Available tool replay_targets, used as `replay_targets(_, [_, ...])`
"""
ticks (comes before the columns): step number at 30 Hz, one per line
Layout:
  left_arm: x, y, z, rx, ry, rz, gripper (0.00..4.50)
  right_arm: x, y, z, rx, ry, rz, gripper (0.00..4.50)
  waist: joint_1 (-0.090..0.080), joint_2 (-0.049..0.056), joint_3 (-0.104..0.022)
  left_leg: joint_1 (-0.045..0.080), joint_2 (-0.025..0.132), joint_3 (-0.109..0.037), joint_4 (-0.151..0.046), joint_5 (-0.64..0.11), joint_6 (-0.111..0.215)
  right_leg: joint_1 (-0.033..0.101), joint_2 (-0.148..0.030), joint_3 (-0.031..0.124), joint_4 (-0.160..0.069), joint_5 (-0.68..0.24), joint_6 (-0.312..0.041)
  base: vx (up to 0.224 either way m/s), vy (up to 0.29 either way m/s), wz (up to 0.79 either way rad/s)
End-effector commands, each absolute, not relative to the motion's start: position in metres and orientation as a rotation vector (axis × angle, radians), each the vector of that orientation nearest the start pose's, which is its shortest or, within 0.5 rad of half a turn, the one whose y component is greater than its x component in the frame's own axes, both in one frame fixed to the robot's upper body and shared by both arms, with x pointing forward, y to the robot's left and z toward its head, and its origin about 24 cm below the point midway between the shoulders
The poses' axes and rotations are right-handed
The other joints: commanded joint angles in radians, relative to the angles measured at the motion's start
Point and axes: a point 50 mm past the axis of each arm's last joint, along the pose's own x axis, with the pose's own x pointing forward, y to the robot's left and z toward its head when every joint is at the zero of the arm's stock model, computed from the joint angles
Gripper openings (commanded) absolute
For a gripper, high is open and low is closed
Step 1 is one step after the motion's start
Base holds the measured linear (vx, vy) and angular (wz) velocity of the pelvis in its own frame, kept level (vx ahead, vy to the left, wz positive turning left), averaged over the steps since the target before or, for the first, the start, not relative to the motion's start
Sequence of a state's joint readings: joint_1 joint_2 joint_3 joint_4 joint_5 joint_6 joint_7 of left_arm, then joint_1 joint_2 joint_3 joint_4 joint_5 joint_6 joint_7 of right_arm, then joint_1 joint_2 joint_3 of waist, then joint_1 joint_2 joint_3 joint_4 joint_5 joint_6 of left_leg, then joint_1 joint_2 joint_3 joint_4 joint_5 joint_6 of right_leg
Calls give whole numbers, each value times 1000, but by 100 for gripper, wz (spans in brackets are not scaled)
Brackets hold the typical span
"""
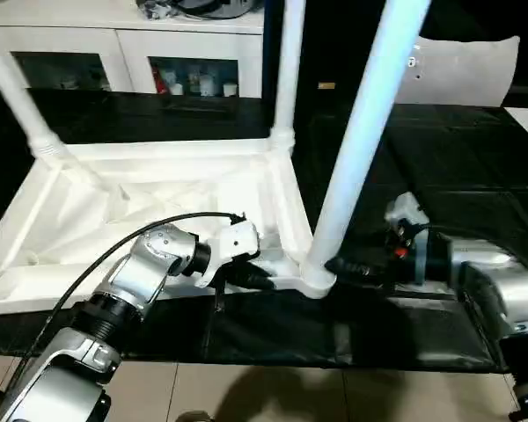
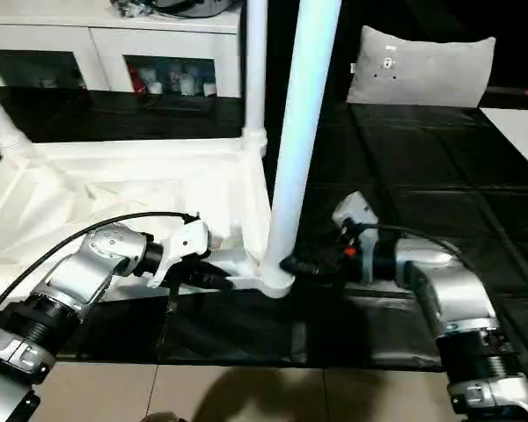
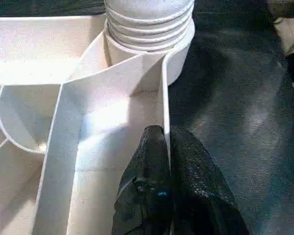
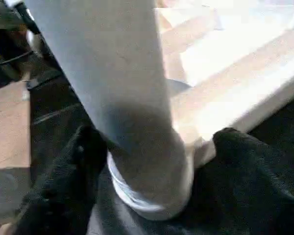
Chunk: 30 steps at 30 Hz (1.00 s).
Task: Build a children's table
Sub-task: Rotate leg to tighten
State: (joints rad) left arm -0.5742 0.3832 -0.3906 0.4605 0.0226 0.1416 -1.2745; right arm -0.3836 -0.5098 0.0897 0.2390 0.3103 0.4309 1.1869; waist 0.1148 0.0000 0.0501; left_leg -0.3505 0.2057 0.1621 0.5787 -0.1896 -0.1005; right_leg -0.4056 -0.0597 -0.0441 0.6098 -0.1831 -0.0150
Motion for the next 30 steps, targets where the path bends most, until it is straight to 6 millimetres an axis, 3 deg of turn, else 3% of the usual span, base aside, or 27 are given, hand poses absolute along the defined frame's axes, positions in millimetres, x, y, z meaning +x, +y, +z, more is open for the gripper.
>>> replay_targets(1, [293,101,54,483,465,-1603,0,288,-179,76,2,388,1202,336,-3,-6,-61,-1,20,8,-59,-156,49,56,-65,37,-74,-209,-202,0,0,0])
replay_targets(9, [293,100,53,486,466,-1602,0,286,-174,72,20,412,1231,286,-2,-8,-63,-2,18,7,-58,-142,47,58,-64,36,-72,-190,-199,0,0,0])
replay_targets(10, [293,100,53,487,466,-1600,0,285,-174,72,23,415,1234,259,-1,-8,-63,-2,18,7,-58,-142,47,58,-65,36,-72,-191,-199,0,0,0])
replay_targets(14, [294,100,53,484,471,-1591,0,284,-174,71,35,424,1244,223,-1,-7,-62,-2,17,8,-58,-147,44,58,-64,36,-74,-202,-195,0,0,0])
replay_targets(21, [296,95,51,434,476,-1519,0,280,-167,66,63,446,1227,211,-1,-8,-62,-2,18,7,-58,-144,42,58,-65,37,-74,-215,-189,0,0,0])
replay_targets(24, [305,86,47,382,491,-1359,0,293,-154,66,97,418,1070,211,-5,-8,-56,0,16,7,-62,-170,29,54,-65,36,-82,-282,-175,0,0,0])
replay_targets(26, [313,77,48,333,474,-1235,0,302,-148,62,88,430,945,211,-10,-6,-56,2,12,5,-63,-193,9,52,-66,34,-91,-374,-142,0,0,0])
replay_targets(30, [326,68,49,275,451,-1031,0,317,-141,55,100,447,700,207,-34,-10,-53,-3,5,0,-64,-227,-6,50,-64,30,-102,-460,-103,0,0,0])
